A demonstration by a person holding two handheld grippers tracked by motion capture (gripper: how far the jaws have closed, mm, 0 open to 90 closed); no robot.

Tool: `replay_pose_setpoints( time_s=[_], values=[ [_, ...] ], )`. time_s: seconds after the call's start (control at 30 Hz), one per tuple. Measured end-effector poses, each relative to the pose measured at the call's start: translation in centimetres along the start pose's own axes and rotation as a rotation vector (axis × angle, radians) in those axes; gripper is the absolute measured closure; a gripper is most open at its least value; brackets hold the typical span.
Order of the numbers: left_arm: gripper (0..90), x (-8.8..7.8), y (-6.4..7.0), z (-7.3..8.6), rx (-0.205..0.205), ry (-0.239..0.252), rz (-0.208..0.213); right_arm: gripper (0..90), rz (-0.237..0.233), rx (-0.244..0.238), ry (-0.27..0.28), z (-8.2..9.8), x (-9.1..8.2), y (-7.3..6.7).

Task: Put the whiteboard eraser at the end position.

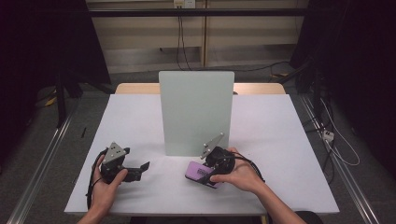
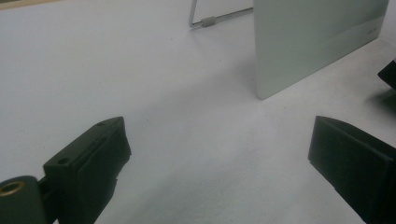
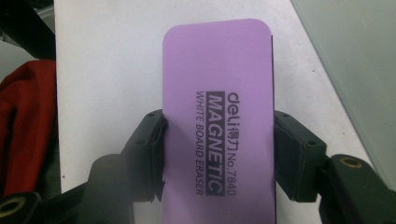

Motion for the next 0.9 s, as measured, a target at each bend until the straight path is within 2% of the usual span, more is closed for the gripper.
replay_pose_setpoints(
  time_s=[0.3, 0.9],
  values=[
    [4.9, 0.0, 0.0, 0.0, -0.001, -0.002, 0.001, 41.5, 0.014, 0.030, -0.010, 0.1, 0.5, 0.2],
    [4.9, -0.1, 0.1, -0.1, -0.003, 0.004, 0.004, 41.5, 0.020, 0.050, 0.000, 0.2, 1.2, 0.3]
  ],
)
Point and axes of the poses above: each handheld gripper's, and its own axes: x roughly forward along the jaws, z roughly out of its underside, y roughly to its right, the point moved 10 cm from there along x, roughly forward along the jaws, and after that the axes turned 10 degrees about z, right-handed, at the moved point
